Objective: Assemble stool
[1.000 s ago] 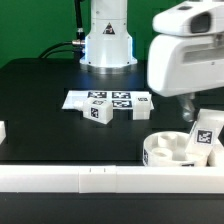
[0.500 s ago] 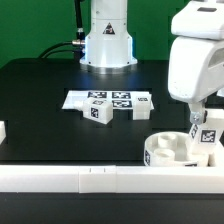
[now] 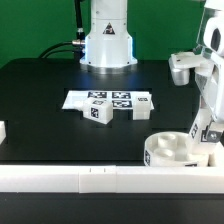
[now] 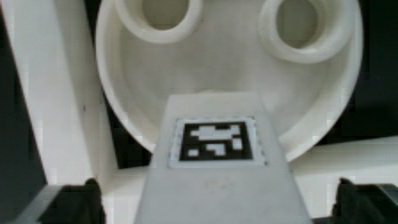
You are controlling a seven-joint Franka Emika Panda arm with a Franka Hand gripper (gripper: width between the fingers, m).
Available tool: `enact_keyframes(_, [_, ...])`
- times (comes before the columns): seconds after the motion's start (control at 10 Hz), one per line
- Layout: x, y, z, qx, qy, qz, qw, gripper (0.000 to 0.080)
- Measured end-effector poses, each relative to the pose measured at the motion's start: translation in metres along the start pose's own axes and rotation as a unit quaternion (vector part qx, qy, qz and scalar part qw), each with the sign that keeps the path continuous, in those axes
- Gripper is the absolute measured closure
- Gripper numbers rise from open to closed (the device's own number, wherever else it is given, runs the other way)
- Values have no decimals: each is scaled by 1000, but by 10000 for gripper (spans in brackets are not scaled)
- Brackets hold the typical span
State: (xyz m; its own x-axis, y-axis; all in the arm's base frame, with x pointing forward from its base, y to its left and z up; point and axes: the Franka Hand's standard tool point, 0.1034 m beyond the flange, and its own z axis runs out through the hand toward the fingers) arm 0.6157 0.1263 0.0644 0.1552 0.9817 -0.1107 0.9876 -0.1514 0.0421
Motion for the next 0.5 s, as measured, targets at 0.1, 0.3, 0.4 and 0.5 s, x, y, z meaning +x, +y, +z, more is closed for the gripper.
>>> enact_keyframes(0.1, [-1, 0, 0, 0, 0, 10, 1000, 259])
enact_keyframes(0.3, [-1, 0, 1, 0, -1, 42, 999, 413])
enact_keyframes(0.4, [-5, 2, 1, 7, -4, 97, 995, 466])
enact_keyframes(0.5, [-13, 14, 0, 15, -15, 172, 985, 466])
